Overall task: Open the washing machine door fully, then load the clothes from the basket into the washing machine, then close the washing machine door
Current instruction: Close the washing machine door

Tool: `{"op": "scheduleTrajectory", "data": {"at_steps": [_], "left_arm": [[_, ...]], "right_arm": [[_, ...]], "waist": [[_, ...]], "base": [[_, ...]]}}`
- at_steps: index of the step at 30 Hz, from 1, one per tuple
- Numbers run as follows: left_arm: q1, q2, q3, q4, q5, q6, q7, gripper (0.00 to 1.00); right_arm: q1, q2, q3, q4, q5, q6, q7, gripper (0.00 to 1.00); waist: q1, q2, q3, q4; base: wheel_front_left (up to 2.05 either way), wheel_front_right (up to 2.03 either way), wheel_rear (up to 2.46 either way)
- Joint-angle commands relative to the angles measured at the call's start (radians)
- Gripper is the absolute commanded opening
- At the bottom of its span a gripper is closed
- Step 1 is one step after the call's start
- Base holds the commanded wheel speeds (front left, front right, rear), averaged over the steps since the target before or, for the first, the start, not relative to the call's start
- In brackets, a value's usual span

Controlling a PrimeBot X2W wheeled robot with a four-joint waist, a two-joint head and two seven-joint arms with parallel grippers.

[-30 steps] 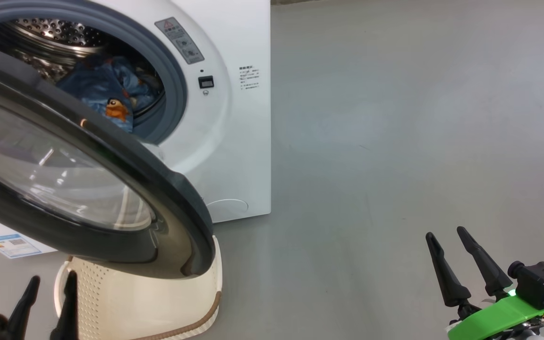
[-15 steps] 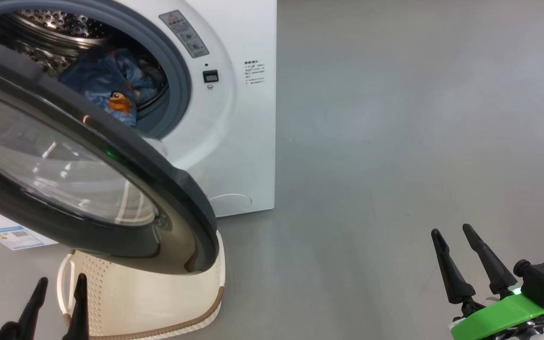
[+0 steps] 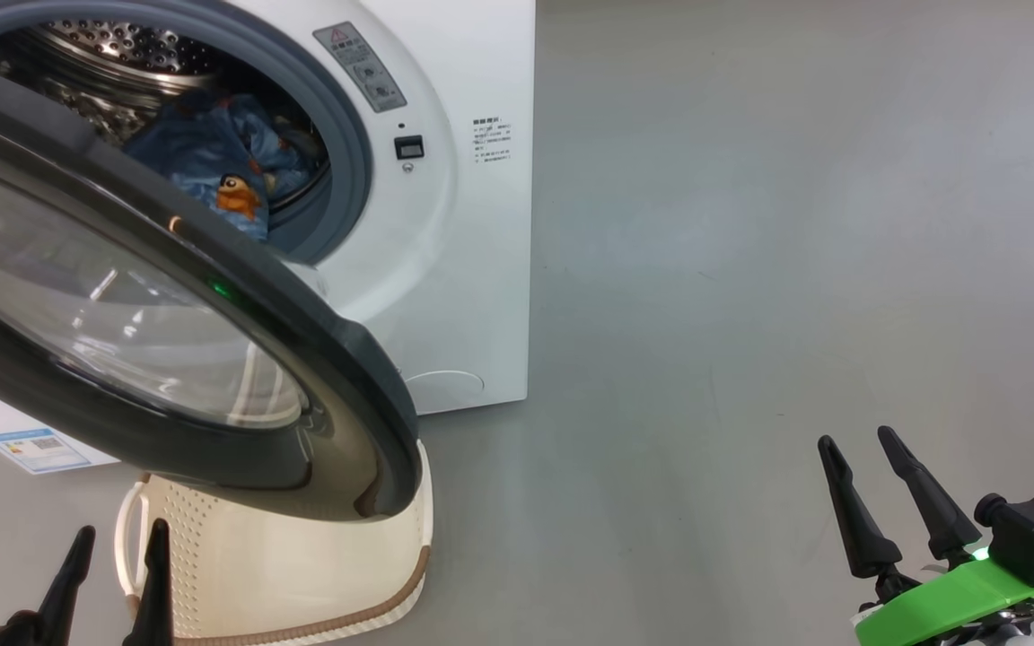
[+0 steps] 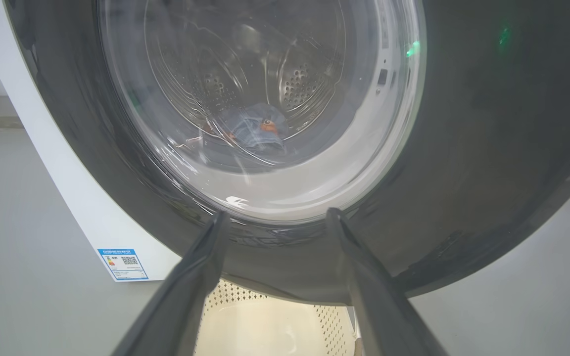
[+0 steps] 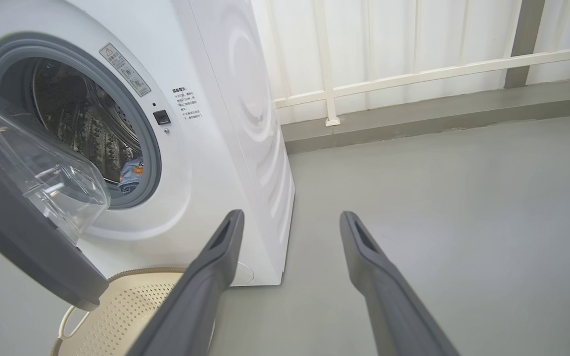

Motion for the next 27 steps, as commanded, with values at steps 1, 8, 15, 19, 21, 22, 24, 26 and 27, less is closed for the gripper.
{"op": "scheduleTrajectory", "data": {"at_steps": [1,8,15,19,21,22,24,26,27], "left_arm": [[-0.018,0.019,0.039,-0.026,0.009,-0.003,-0.007,1.00],[-0.013,0.011,0.046,-0.024,0.008,-0.003,-0.007,1.00],[-0.005,0.000,0.049,-0.023,0.009,-0.003,-0.007,1.00],[-0.007,-0.009,0.044,-0.022,0.009,-0.003,-0.007,1.00],[-0.008,-0.015,0.043,-0.020,0.008,-0.003,-0.007,1.00],[-0.009,-0.017,0.041,-0.019,0.009,-0.003,-0.007,1.00],[-0.010,-0.023,0.040,-0.014,0.008,-0.003,-0.007,1.00],[-0.011,-0.026,0.038,-0.011,0.007,-0.003,-0.007,1.00],[-0.012,-0.027,0.037,-0.010,0.006,-0.003,-0.007,1.00]], "right_arm": [[0.008,-0.010,0.018,-0.022,-0.009,0.001,-0.005,1.00],[0.010,-0.011,0.024,-0.019,-0.006,0.001,-0.005,1.00],[0.016,-0.011,0.029,-0.017,-0.006,0.001,-0.005,1.00],[0.012,-0.003,0.032,-0.013,-0.012,0.001,-0.005,1.00],[0.007,0.001,0.035,-0.007,-0.013,0.001,-0.005,1.00],[0.004,0.003,0.037,-0.004,-0.014,0.001,-0.005,0.88],[-0.004,0.009,0.041,0.002,-0.015,0.001,-0.005,0.39],[-0.013,0.016,0.041,0.011,-0.018,0.001,-0.005,0.00],[-0.019,0.020,0.044,0.014,-0.019,0.001,-0.005,0.00]], "waist": [[0.0000,0.0000,-0.001,-0.001],[0.0000,0.0000,-0.010,-0.006],[0.0000,0.0000,-0.019,-0.002],[0.0000,0.0000,-0.017,0.010],[0.0000,0.0000,-0.016,0.020],[0.0000,0.0000,-0.016,0.025],[0.0000,0.0000,-0.016,0.039],[0.0000,0.0000,-0.016,0.052],[0.0000,0.0000,-0.016,0.060]], "base": [[0.00,0.00,0.00],[0.00,0.00,0.00],[0.00,0.00,0.00],[0.00,0.00,0.00],[0.00,0.00,0.00],[0.00,0.00,0.00],[0.00,0.00,0.00],[0.00,0.00,0.00],[0.00,0.00,0.00]]}}
